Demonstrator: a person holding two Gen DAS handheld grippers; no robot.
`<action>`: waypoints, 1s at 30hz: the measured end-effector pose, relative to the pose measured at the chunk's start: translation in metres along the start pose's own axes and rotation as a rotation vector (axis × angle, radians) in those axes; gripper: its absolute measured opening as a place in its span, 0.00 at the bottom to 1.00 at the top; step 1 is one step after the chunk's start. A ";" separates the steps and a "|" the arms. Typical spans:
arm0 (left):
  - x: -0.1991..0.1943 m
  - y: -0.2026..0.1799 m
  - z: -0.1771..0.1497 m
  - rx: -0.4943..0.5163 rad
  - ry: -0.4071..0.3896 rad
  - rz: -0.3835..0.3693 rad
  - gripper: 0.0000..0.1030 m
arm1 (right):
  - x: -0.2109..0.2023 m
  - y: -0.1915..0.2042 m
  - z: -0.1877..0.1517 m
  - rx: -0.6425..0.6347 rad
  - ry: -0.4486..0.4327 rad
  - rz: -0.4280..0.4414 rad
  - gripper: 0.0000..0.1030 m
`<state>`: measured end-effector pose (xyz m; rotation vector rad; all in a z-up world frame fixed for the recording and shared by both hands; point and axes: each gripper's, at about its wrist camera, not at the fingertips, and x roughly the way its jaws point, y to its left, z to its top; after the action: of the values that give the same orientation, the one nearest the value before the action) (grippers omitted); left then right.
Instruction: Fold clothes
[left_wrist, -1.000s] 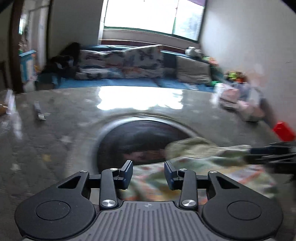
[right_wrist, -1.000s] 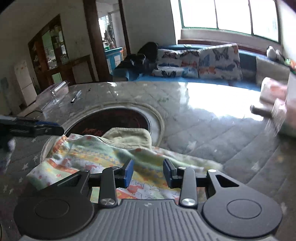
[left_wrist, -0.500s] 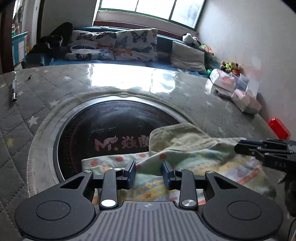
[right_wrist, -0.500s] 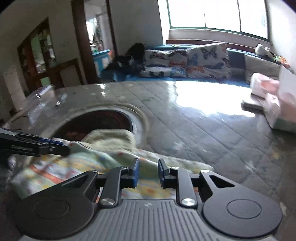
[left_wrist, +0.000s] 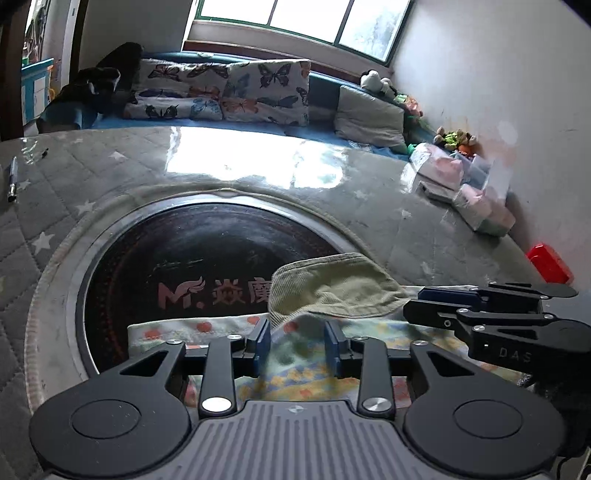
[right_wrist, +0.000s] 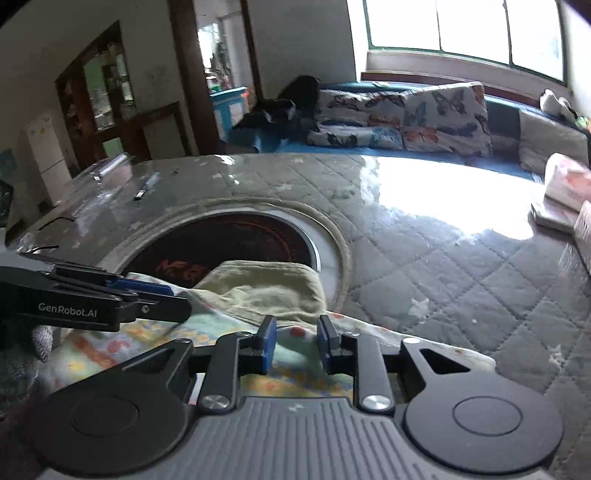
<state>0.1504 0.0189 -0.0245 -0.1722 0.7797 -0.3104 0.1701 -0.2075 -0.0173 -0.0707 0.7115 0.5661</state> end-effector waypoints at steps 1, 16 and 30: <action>-0.004 -0.003 -0.002 0.008 -0.007 -0.002 0.39 | -0.002 0.003 -0.001 -0.008 -0.003 0.005 0.36; -0.037 -0.030 -0.048 0.119 -0.066 0.035 0.50 | -0.018 0.039 -0.026 -0.120 -0.033 -0.010 0.49; -0.057 -0.027 -0.071 0.133 -0.104 0.094 0.54 | -0.045 0.063 -0.050 -0.186 -0.064 -0.011 0.56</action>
<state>0.0558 0.0100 -0.0294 -0.0259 0.6597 -0.2617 0.0802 -0.1875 -0.0187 -0.2284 0.5946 0.6201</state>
